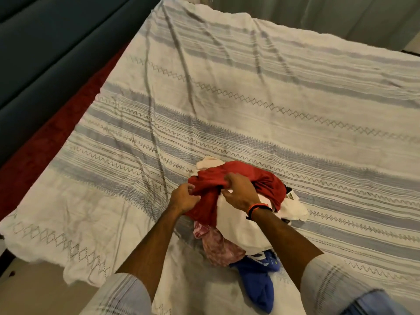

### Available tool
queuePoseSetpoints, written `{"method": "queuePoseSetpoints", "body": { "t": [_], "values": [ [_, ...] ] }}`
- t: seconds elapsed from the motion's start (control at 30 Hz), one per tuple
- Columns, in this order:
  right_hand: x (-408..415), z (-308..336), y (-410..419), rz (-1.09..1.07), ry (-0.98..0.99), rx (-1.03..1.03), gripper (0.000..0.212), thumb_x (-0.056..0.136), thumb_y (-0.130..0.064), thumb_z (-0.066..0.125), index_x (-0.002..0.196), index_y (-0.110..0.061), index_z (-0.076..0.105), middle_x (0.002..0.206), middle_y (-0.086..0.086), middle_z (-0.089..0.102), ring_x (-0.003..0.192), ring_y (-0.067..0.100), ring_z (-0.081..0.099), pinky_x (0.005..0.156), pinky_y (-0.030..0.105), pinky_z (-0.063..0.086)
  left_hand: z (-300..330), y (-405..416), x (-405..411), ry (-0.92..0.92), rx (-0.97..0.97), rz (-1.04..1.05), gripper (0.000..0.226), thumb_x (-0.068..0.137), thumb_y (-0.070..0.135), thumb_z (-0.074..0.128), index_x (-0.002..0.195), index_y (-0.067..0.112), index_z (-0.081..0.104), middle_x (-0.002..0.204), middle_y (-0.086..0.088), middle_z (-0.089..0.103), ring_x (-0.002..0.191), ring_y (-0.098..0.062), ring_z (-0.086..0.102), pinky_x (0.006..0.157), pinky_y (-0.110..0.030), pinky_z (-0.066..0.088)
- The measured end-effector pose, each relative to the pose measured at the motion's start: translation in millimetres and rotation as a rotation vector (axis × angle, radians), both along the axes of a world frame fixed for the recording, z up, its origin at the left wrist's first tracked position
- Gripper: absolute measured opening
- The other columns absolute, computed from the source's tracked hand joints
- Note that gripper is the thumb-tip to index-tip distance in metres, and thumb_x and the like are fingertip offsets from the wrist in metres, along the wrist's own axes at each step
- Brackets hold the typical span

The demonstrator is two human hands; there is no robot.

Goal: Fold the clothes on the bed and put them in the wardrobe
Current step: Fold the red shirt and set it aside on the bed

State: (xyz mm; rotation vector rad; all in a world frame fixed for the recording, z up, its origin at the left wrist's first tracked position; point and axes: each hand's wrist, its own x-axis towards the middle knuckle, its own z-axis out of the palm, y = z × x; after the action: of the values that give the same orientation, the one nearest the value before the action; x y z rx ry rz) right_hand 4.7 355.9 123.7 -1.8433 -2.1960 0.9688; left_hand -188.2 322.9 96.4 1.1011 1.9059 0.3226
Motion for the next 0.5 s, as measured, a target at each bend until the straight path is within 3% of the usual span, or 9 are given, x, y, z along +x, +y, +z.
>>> {"method": "queuePoseSetpoints", "body": {
  "t": [0.13,0.3,0.4,0.5],
  "values": [
    [-28,-12,19,0.163,-0.173,0.034,0.046,0.084,-0.035,0.068,0.123,-0.013,0.056,0.12,0.011,0.049,0.114,0.029,0.044,0.09,0.041,0.047,-16,7,-9,-0.009,-0.001,0.032,0.044,0.083,0.019,0.074,0.124,0.014,0.059,0.121,-0.007,0.065,0.101,-0.017,0.062,0.075,-0.022,0.044],
    [-46,-15,27,0.242,-0.295,0.092,0.025,0.091,-0.025,0.057,0.113,-0.015,0.064,0.121,0.01,0.057,0.114,0.03,0.046,0.091,0.041,0.039,-21,10,-15,-0.025,-0.009,0.036,0.044,0.083,0.018,0.074,0.125,0.013,0.059,0.122,-0.005,0.064,0.104,-0.016,0.062,0.078,-0.02,0.042],
    [-48,-5,27,0.11,-0.169,0.101,0.02,0.093,-0.023,0.052,0.108,-0.012,0.058,0.109,0.011,0.065,0.106,0.034,0.055,0.088,0.043,0.037,-17,9,-15,-0.032,-0.013,0.037,0.048,0.082,0.02,0.075,0.126,0.013,0.059,0.125,-0.005,0.064,0.109,-0.018,0.062,0.081,-0.02,0.043],
    [-41,14,29,-0.044,0.043,0.089,0.016,0.096,-0.023,0.052,0.107,-0.011,0.054,0.096,0.015,0.069,0.093,0.038,0.062,0.083,0.045,0.045,-2,8,-11,-0.063,0.011,0.049,0.058,0.079,0.019,0.078,0.131,0.012,0.053,0.128,-0.003,0.062,0.113,-0.02,0.06,0.085,-0.022,0.044]
  ]
}}
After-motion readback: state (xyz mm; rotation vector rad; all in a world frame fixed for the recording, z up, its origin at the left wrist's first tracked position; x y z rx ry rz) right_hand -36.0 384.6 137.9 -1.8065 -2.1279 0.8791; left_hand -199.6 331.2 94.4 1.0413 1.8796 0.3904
